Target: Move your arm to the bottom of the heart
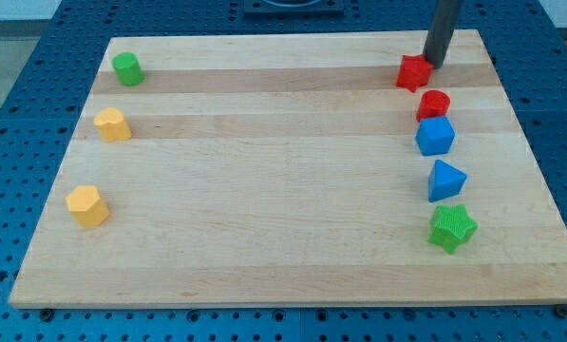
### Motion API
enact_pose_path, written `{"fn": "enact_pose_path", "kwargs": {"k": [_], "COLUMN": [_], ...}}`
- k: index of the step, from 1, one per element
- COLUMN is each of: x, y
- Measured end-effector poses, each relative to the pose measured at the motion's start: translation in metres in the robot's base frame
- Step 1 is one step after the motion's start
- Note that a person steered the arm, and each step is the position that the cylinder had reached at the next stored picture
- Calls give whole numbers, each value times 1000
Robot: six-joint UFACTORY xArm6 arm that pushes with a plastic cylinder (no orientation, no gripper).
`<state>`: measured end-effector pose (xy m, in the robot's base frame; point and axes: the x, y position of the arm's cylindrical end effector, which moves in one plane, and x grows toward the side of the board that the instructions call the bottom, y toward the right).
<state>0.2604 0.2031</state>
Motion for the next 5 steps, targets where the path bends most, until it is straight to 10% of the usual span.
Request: {"fn": "enact_pose_path", "kwargs": {"k": [5], "x": [44], "y": [-93]}}
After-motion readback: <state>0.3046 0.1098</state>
